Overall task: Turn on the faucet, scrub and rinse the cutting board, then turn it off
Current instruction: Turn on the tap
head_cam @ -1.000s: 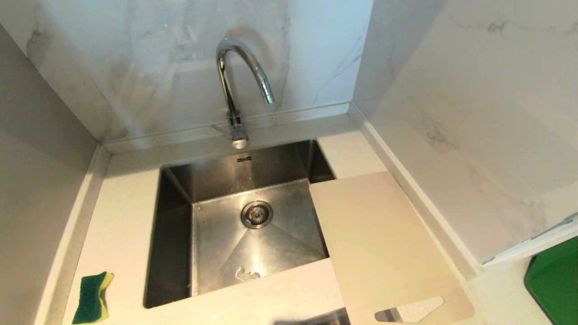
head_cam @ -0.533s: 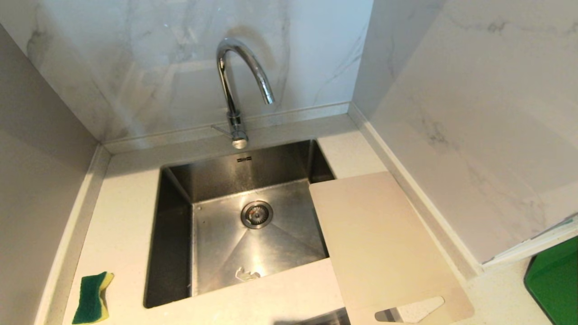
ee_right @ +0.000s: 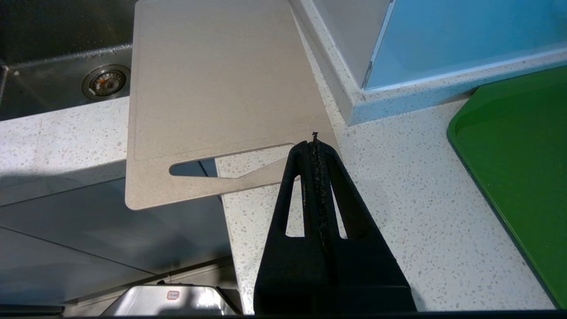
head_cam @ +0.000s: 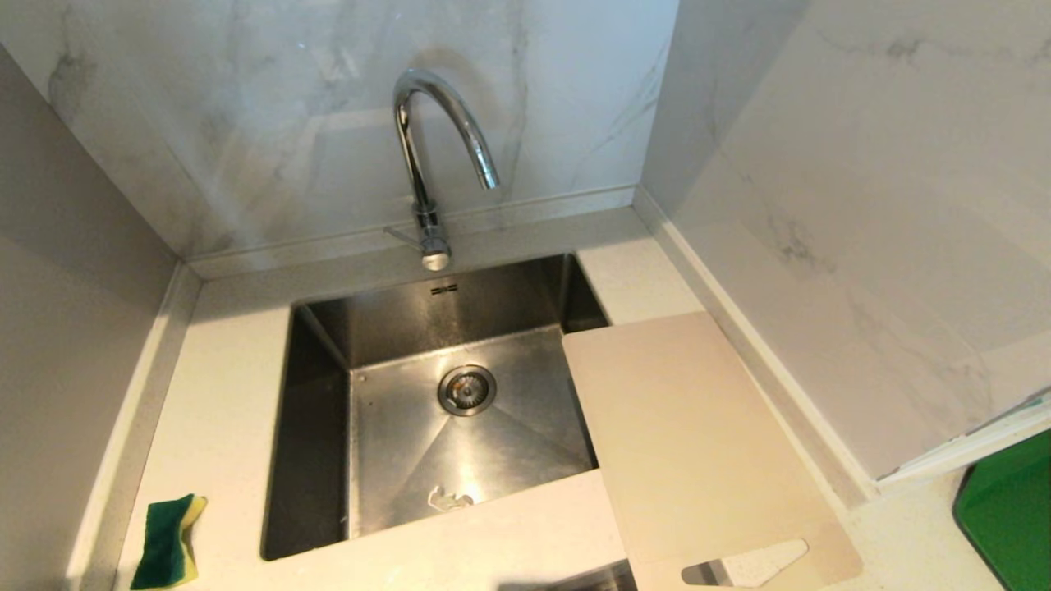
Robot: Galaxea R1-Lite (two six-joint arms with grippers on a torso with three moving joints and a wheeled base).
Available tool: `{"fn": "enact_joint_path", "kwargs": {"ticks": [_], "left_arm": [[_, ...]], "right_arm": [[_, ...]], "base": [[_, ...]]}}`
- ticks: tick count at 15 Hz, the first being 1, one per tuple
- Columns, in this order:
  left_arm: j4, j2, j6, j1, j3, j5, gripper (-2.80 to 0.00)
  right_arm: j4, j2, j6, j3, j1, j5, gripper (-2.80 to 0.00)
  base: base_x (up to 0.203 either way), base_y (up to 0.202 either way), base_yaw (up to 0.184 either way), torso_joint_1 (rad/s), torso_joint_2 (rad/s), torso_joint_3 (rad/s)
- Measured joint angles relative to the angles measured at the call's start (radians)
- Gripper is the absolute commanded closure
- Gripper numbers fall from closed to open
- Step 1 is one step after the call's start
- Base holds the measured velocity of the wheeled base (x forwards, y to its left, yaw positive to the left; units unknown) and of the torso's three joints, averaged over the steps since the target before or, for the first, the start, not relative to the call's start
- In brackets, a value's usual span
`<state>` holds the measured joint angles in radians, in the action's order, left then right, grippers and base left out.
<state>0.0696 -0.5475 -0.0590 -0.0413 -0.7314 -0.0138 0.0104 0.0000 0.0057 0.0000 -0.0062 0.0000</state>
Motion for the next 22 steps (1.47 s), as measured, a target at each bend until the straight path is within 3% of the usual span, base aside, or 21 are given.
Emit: {"fn": "enact_joint_path", "kwargs": {"ticks": [5,7,13,22], "left_arm": [[0.008,-0.25,-0.039,0.007,-0.274,0.009,0.0],[0.023,-0.327,-0.066,0.042,-0.351,0.008,0.0],[0.171,-0.547,-0.108,0.079,-0.567,-0.035,0.0],[0.183,-1.002,-0.074,-0.015,-0.855,-0.047,0.0]], "right_arm": [[0.0,0.0,0.0,0.0,0.0,0.0,0.0],[0.0,0.0,0.0,0.0,0.0,0.0,0.0],[0.0,0.0,0.0,0.0,0.0,0.0,0.0],[0.0,0.0,0.0,0.0,0.0,0.0,0.0]], "base": [[0.0,0.0,0.0,0.0,0.0,0.0],[0.0,0.0,0.0,0.0,0.0,0.0],[0.0,0.0,0.0,0.0,0.0,0.0],[0.0,0.0,0.0,0.0,0.0,0.0]]}}
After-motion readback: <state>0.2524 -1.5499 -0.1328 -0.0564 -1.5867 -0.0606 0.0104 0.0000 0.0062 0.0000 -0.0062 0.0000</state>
